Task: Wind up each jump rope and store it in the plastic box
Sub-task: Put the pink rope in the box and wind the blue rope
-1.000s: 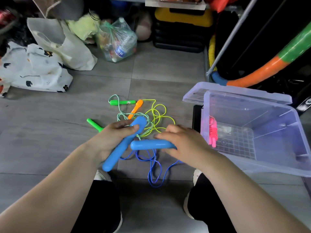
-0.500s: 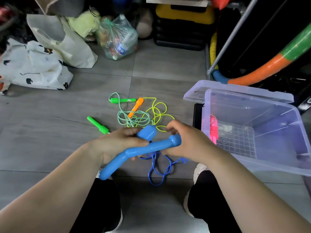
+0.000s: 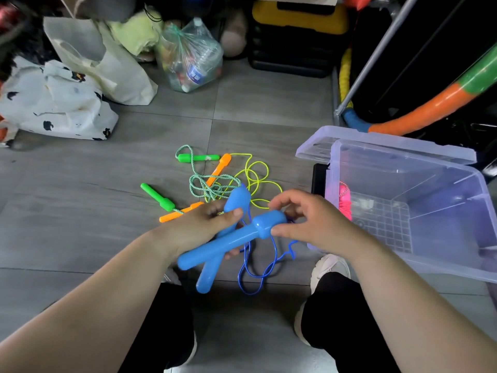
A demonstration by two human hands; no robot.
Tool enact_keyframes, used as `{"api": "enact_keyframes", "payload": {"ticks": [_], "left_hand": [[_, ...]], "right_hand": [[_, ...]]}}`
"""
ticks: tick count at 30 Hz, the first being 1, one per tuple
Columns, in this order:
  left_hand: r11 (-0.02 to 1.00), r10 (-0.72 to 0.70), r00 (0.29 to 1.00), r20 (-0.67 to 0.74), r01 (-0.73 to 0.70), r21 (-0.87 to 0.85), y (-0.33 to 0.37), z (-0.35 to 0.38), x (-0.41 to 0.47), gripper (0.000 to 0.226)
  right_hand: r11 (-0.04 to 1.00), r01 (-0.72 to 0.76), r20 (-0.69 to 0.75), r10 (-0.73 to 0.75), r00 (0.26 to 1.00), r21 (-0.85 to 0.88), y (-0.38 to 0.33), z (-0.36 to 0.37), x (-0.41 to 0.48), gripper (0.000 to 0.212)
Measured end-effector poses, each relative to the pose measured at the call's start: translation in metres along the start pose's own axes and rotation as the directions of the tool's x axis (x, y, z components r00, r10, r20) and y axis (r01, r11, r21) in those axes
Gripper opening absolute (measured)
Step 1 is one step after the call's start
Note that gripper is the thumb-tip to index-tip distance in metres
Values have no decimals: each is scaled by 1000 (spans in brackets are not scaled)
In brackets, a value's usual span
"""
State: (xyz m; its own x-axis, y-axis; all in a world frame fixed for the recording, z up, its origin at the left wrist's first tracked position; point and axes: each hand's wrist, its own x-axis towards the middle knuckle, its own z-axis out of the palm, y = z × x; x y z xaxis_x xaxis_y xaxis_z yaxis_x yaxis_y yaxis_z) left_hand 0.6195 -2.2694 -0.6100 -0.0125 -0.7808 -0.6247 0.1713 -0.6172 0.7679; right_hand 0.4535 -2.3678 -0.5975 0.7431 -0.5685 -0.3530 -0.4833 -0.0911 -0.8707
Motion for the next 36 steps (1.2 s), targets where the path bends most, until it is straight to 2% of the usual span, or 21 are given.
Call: {"api": "enact_keyframes", "payload": {"ticks": [4,8,10,12,17,19,22,25,28,30,32,36], "left_hand": [[995,-94,993,72,91,47,0,2,-2,26],[973,-84,984,159,46,227,-7,-4,-1,38],[946,-74,985,154,21,323,-7,-6,1,39],[915,-66,989,131,7,404,-7,-9,4,51],[874,-117,981,154,28,485,-10,-13,5,65],[866,-147,973,178,40,498,-9,-13,5,60],[840,-151,967,203,18,542,-6,-10,3,37],[792,-104,978,180,-28,610,-7,-8,5,40],[720,-87,984,153,-44,693,-8,-8,7,48],[707,-76,985,154,-56,705,-9,-7,7,41],[698,-52,987,152,-73,713,-9,-6,6,30],[677,63,993,99,-116,726,-11,-2,6,32]], "right_hand": [[998,47,-37,-49,998,-43,0,7,2,41],[998,47,-10,-47,999,-49,2,10,2,45],[994,38,1,-38,999,-101,1,13,2,39],[983,41,-5,-42,999,-177,1,16,1,36],[967,125,-25,-134,991,-223,1,20,0,40],[966,129,-4,-134,991,-224,1,20,0,41],[971,93,65,-80,995,-221,-1,19,0,50],[979,-14,160,48,986,-205,-3,17,-1,61],[964,-6,207,63,976,-268,-3,19,-1,66],[940,-1,235,86,968,-341,-1,21,0,70],[917,-16,249,125,960,-399,1,21,1,69],[906,-15,214,116,970,-423,0,21,4,61]]}}
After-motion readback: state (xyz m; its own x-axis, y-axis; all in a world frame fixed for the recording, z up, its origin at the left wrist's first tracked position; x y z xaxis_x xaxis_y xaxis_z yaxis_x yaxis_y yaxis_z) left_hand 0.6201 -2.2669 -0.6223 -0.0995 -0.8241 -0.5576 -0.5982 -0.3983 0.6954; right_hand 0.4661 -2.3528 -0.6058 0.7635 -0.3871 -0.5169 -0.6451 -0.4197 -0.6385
